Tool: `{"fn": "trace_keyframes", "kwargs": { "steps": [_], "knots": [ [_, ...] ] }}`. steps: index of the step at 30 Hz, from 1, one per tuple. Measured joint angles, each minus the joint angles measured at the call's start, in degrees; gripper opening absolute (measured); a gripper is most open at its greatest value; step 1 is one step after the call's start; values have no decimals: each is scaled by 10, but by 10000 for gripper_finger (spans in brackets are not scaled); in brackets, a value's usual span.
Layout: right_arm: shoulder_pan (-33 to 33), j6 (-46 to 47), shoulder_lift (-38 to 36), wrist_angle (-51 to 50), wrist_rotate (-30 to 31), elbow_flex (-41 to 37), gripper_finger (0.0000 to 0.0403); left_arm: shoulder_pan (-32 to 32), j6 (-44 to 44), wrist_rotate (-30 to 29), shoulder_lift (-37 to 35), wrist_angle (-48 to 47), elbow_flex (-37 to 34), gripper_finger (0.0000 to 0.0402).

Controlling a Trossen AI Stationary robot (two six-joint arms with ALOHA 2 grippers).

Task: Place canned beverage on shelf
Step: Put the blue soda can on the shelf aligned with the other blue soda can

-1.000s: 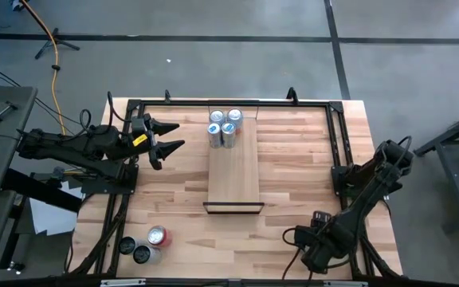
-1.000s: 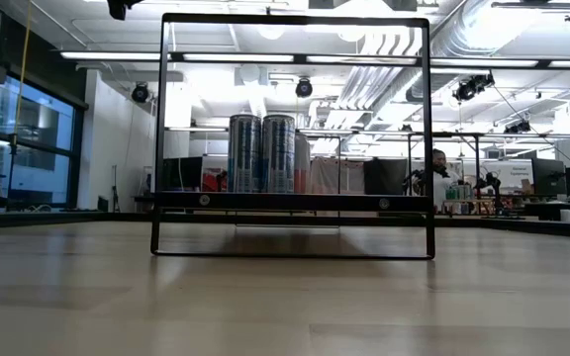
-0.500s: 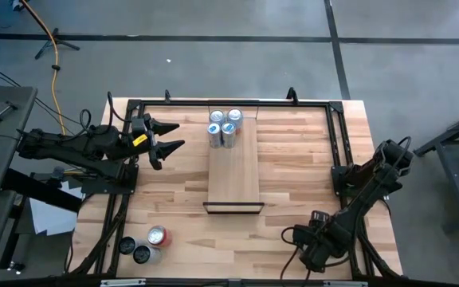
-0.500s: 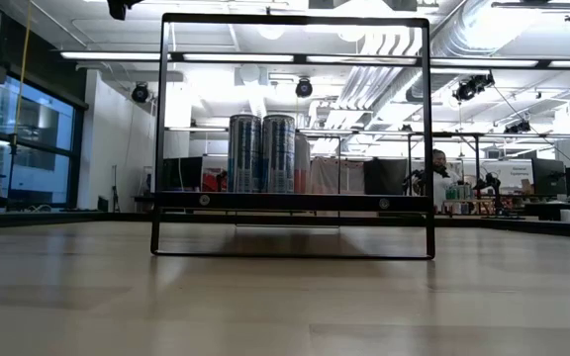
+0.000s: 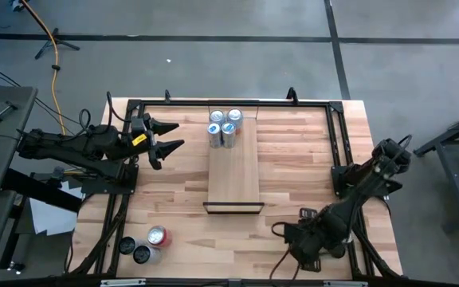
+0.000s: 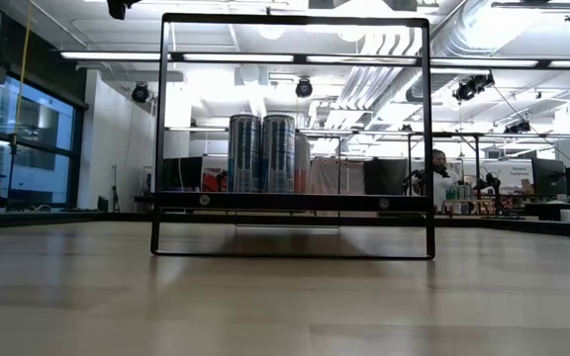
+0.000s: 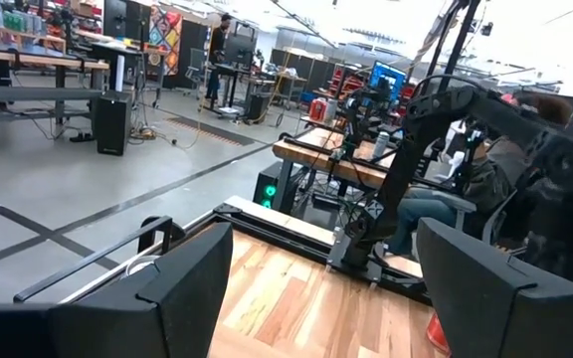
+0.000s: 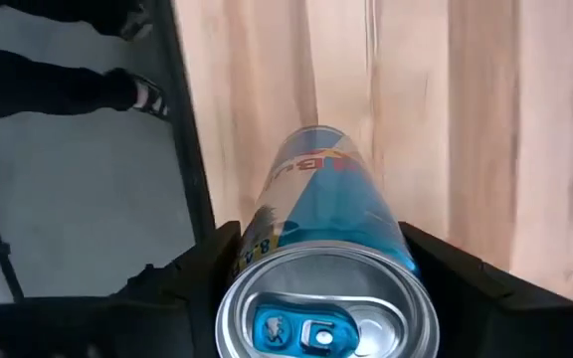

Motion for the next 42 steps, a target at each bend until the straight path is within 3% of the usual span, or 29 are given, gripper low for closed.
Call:
{"fn": "trace_keyframes", "kwargs": {
  "steps": [4, 10, 18, 22, 25, 28, 32, 38, 42],
  "knots": [
    [-40, -74, 0, -110, 17, 75, 221, 0, 1, 0, -3, 18, 0, 278],
    [-107, -158, -1, -264, 104, 188, 221, 0, 1, 0, -4, 56, 0, 278],
    [-233, -290, -16, -263, 153, 180, 221, 0, -11, 0, 7, 102, 0, 278],
    [-319, -355, -12, -207, 108, 183, 221, -1, -12, 0, 19, 116, 0, 278],
    [-379, -350, -8, -169, 40, 182, 221, -1, -12, 20, 28, 126, 0, 278],
    [-417, -353, 5, -165, 17, 182, 221, -1, -12, 43, 40, 150, 0, 278],
    [-423, -372, 58, -173, 13, 221, 221, -1, -12, 46, 59, 166, 0, 278],
    [-407, -431, 183, -238, 37, 386, 221, -1, -11, 46, 73, 164, 0, 278],
    [-416, -468, 244, -264, 52, 442, 221, -1, 13, 46, 70, 138, 0, 278]
  ]
}}
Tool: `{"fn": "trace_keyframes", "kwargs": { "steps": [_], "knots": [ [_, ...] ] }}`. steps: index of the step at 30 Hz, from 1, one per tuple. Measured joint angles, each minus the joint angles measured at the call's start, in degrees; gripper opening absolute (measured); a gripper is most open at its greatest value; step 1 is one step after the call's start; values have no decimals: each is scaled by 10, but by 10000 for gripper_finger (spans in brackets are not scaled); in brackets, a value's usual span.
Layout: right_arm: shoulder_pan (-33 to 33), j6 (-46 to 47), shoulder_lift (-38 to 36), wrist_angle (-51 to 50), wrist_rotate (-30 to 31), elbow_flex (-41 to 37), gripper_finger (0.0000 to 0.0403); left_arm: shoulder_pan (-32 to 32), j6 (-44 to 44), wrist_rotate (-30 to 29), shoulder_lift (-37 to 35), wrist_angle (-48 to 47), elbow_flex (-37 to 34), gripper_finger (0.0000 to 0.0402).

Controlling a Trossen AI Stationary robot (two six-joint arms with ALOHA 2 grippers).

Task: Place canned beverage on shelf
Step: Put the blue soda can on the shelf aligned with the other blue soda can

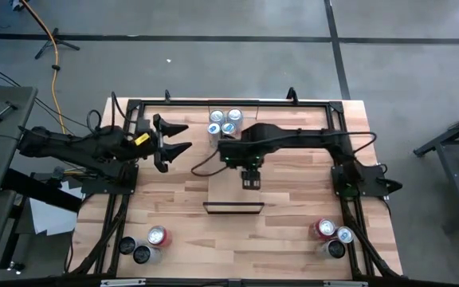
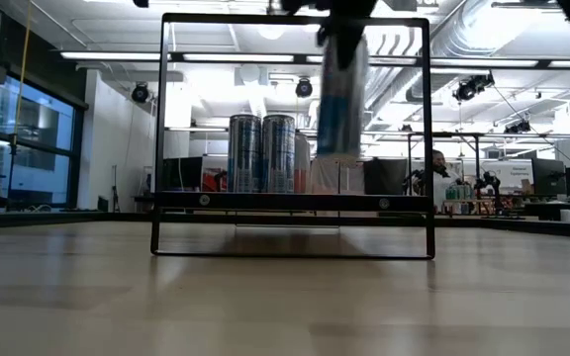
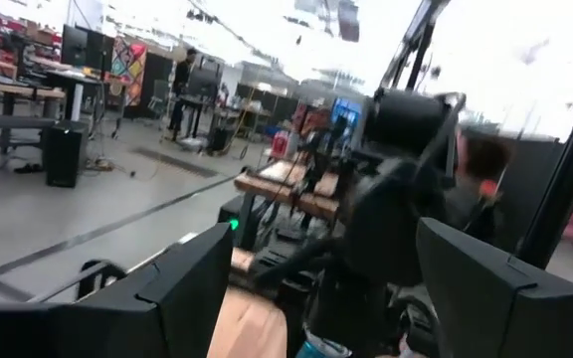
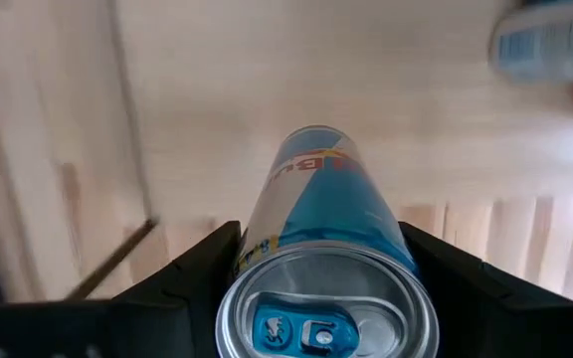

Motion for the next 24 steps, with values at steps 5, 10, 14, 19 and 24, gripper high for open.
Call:
{"fn": "trace_keyframes", "kwargs": {
  "steps": [5, 10, 14, 19, 24],
  "knots": [
    [-16, 0, 29, 10, -13, 11, 221, 0, -8, -12, -15, -82, 0, 278],
    [-22, 1, 46, 11, -14, 10, 221, 0, -45, -18, -18, -142, 0, 278],
    [-26, 5, 59, 22, -18, 10, 221, 0, -55, -19, -16, -160, 0, 278],
    [-33, 15, 61, 23, -33, 10, 221, 0, -55, -19, -16, -160, 0, 278],
    [-35, 15, 61, 25, -33, 10, 222, 0, -56, -19, -16, -160, 0, 278]
  ]
}}
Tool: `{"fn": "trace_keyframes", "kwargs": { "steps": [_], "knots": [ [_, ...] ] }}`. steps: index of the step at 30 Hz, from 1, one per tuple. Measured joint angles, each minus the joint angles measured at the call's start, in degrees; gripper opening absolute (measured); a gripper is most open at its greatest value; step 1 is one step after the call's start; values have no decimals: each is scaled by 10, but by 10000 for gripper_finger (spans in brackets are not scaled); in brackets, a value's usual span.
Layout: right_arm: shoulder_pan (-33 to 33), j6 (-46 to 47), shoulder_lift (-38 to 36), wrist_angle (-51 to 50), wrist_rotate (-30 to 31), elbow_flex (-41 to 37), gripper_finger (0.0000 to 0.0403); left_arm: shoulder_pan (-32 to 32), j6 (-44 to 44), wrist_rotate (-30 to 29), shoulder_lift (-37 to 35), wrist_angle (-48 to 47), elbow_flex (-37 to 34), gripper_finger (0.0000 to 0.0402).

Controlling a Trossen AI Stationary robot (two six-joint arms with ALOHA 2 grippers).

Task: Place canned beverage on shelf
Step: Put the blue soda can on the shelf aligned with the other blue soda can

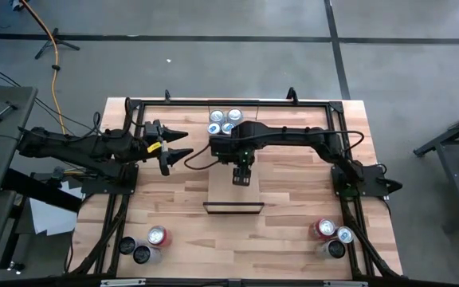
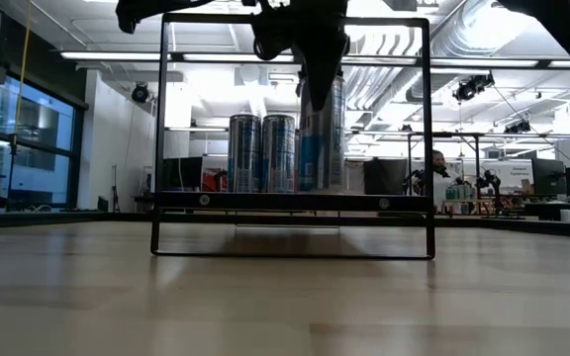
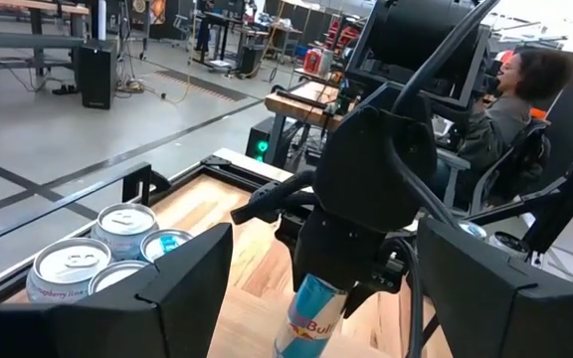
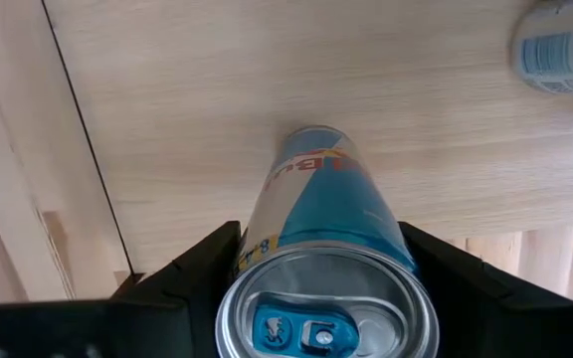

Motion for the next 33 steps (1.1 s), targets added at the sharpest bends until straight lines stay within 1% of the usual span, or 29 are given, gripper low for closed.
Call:
{"fn": "trace_keyframes", "kwargs": {
  "steps": [4, 7, 15, 20, 28, 33],
  "knots": [
    [0, 0, 0, 4, 0, 0, 259, 0, 0, 0, 0, 0, 0, 278],
    [0, 0, 0, 3, 0, 0, 272, 0, 0, 0, 0, 0, 0, 278],
    [0, -18, 0, 7, 0, 0, 273, 0, 0, 0, 0, 0, 0, 278],
    [-1, -55, -1, -3, 0, 1, 274, 0, 1, 0, 0, -5, 0, 278],
    [-10, -86, -3, -26, -21, 49, 275, 0, 0, 1, -1, -6, 0, 278],
    [-18, -94, -30, -26, -21, 52, 275, 0, 0, 1, -1, -8, 0, 278]
  ]
}}
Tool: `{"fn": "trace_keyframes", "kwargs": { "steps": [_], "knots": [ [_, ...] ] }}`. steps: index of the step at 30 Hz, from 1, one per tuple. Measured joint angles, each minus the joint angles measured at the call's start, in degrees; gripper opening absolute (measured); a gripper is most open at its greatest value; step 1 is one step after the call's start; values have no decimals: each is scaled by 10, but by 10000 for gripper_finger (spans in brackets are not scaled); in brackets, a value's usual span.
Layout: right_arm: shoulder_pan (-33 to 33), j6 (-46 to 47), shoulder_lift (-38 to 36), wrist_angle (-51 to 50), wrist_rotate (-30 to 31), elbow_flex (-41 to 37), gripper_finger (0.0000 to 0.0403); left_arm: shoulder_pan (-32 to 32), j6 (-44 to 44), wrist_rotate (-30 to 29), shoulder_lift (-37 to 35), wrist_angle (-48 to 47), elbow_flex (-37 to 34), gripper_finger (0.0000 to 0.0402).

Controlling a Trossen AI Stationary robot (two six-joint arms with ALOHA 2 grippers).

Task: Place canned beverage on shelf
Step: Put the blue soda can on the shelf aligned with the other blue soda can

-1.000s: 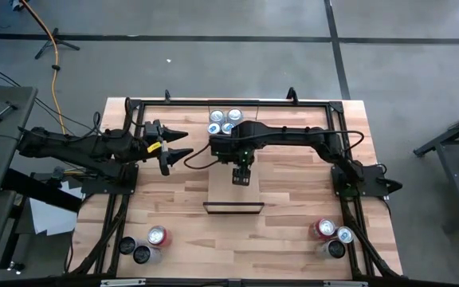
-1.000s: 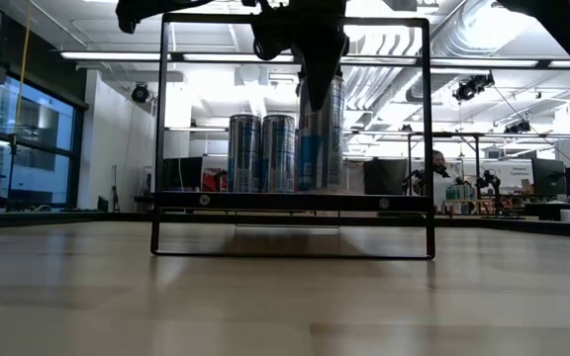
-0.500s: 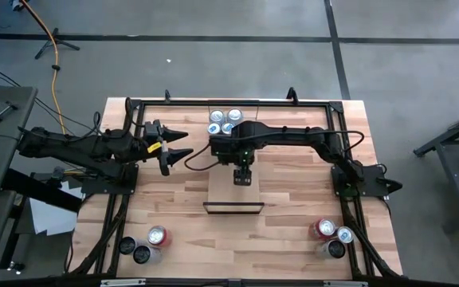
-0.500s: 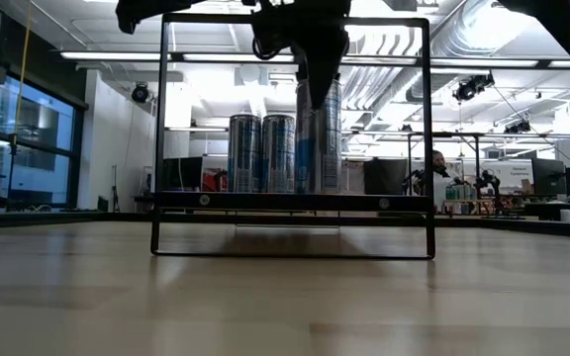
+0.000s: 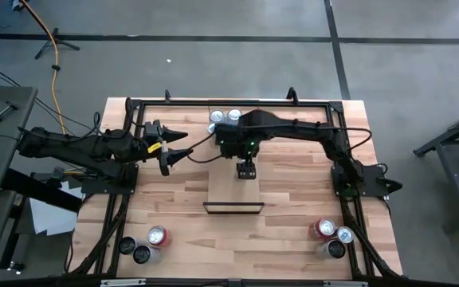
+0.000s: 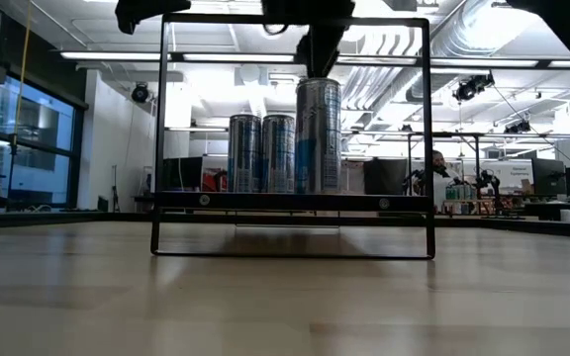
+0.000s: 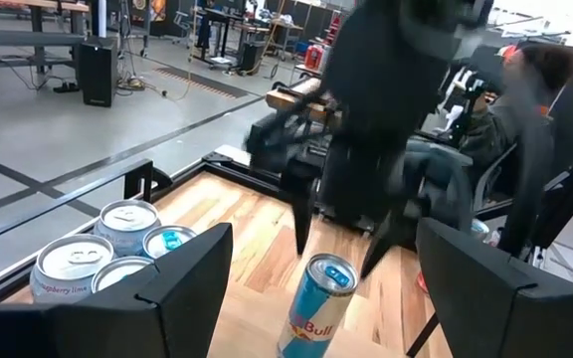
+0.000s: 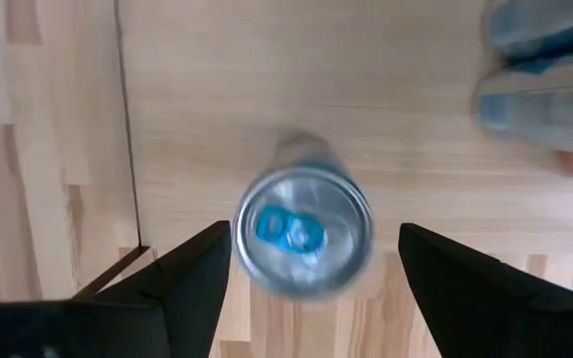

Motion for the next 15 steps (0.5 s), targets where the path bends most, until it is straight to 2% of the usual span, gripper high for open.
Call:
{"fn": "trace_keyframes", "kwargs": {
  "steps": [8, 15],
  "knots": [
    [-19, 21, -68, 0, 1, -3, 275, 0, 0, -1, 0, 0, 0, 278],
    [-6, 49, -116, 0, 11, -3, 275, 0, 0, -14, 0, 0, 0, 278]
  ]
}}
